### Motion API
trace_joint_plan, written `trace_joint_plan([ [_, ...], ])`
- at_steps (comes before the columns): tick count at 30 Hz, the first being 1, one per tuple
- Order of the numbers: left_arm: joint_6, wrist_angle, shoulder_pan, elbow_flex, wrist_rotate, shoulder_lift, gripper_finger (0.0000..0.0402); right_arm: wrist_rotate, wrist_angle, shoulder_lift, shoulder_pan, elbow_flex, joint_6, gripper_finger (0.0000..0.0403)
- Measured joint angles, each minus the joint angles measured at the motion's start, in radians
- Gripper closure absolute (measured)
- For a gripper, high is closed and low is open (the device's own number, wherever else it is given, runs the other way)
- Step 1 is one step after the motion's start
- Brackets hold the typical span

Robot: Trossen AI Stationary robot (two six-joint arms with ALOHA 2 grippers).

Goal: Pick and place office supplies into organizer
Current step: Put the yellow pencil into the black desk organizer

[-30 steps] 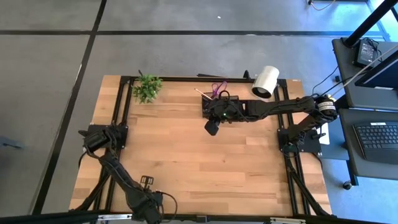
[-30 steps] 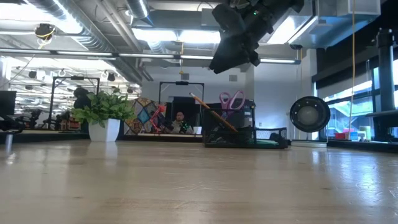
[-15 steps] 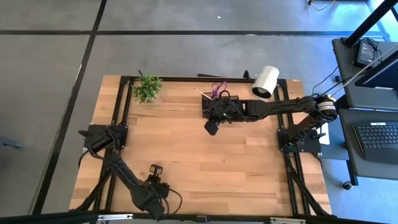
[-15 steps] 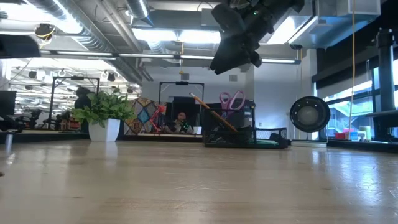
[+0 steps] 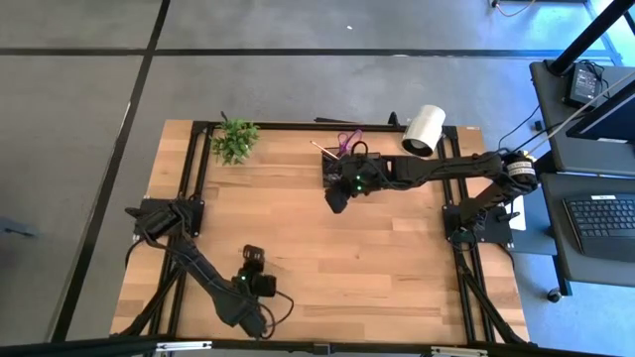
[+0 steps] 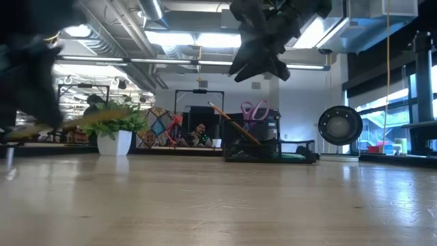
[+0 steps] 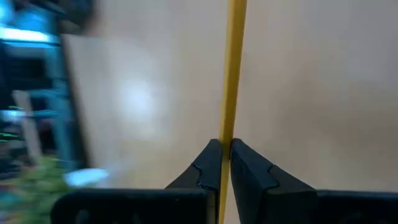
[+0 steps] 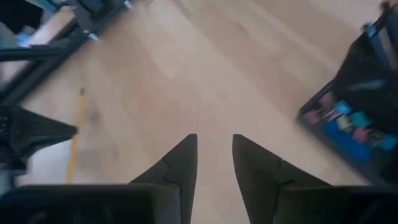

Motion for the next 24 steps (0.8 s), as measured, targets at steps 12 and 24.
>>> trace_joint_plan([
  [12,0.187,-0.253,0.050,0.003,-0.475,-0.013,0.0383,-0.281,0.150,0.000,-0.086,0.000,0.152,0.0297],
  [24,0.397,-0.316,0.156,0.004,-0.745,-0.014,0.0383,-0.305,0.312,0.000,-0.083,0.000,0.147,0.0297],
])
